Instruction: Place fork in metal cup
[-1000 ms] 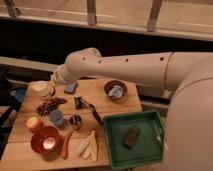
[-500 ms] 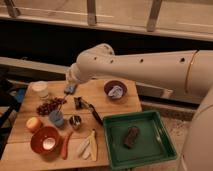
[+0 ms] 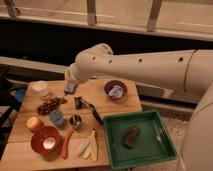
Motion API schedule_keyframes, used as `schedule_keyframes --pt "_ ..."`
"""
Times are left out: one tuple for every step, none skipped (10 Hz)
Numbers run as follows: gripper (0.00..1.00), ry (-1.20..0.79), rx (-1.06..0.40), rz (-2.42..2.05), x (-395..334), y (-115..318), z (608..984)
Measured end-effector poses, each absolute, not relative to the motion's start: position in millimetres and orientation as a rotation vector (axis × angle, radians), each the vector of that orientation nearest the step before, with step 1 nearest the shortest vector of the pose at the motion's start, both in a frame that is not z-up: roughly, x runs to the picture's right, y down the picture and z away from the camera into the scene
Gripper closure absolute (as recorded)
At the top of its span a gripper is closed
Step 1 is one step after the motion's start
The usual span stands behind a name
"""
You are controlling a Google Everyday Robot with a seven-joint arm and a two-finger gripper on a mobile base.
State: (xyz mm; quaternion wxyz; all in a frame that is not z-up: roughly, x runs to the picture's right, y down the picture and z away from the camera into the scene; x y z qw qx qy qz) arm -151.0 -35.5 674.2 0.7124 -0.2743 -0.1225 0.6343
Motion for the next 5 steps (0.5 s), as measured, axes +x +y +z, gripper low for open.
schedule_keyframes --pt "1.0 -0.256 -0.601 1.421 -141.9 -33.7 679.4" --pt "1.0 -0.224 -0.582 1.46 -117.5 -29.2 683.6" --pt "1.0 -0.204 -0.566 1.48 -103.2 -27.2 684.9" --pt "1.0 -0.18 -0.546 1.502 -87.7 -25.0 688.2" --pt "1.0 -0.156 -0.528 1.521 -74.8 -22.6 693.5"
